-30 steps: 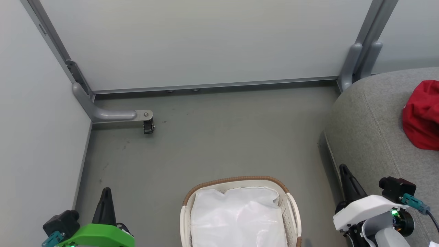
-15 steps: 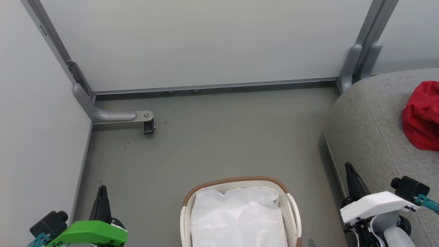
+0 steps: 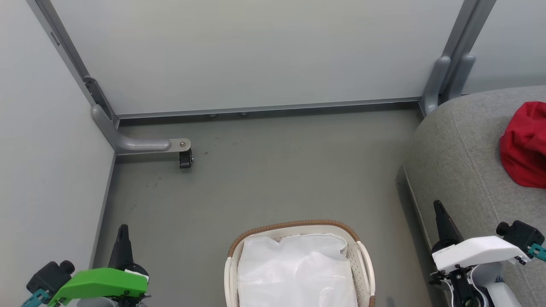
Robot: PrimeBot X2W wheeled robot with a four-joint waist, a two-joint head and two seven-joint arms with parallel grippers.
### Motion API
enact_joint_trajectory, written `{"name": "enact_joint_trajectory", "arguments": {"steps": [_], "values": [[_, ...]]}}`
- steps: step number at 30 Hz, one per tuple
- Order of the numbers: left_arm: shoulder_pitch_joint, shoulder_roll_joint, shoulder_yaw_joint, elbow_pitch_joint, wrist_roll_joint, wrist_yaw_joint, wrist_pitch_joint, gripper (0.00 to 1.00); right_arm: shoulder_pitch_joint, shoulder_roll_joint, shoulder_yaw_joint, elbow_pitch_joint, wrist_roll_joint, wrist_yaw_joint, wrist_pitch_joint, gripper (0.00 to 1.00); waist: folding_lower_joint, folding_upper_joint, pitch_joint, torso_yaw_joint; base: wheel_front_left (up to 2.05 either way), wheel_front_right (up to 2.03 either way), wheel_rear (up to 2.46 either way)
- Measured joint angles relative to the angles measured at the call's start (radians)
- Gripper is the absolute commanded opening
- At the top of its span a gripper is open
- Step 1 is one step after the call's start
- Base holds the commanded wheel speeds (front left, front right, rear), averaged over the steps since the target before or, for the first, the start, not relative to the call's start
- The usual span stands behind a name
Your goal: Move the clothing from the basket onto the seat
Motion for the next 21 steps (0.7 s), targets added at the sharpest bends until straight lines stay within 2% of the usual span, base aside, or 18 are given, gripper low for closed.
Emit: {"name": "enact_joint_trajectory", "arguments": {"steps": [21], "values": [[-0.018,0.001,0.019,-0.029,-0.222,0.0,0.061,0.0,0.001,0.0,-0.023,-0.029,0.236,0.0,0.06,0.0,0.0,0.0,-0.006,0.001,0.0,0.0,0.0]]}}
